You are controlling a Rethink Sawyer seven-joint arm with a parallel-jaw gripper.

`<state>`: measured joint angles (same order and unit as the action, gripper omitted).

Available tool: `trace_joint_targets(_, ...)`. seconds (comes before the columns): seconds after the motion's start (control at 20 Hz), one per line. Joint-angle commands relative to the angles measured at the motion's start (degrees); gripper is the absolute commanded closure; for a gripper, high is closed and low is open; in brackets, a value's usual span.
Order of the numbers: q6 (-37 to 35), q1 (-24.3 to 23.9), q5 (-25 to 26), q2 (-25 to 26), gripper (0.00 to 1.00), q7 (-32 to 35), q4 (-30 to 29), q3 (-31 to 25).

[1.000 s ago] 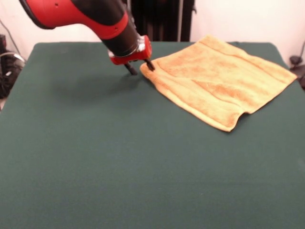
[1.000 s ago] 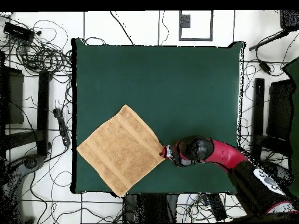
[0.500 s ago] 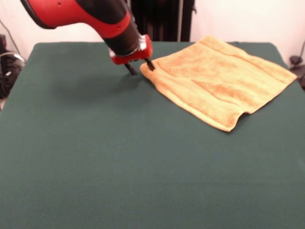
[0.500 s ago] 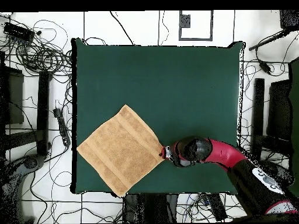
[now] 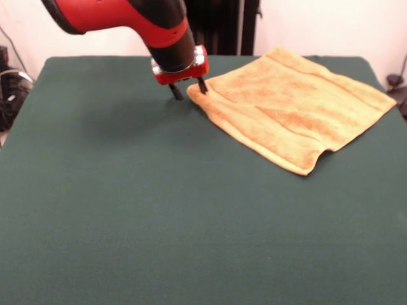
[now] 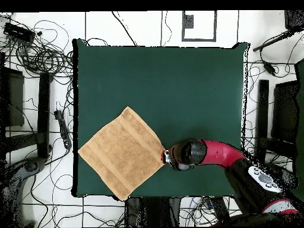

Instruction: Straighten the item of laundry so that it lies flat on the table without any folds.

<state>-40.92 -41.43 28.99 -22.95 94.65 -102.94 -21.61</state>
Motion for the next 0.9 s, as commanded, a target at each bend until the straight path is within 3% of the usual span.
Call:
trace_joint_targets(0.05, 20.5, 4.0, 20.3, 11.5, 0.0, 16.9, 9.5, 21.3)
trace_joint_targets(0.4, 23.1, 10.6, 18.3, 13.6, 0.0, 20.4, 11.3, 26.6)
trace_joint_targets(0.9, 24.6, 14.4, 15.9, 15.0, 0.0, 20.7, 11.9, 29.9)
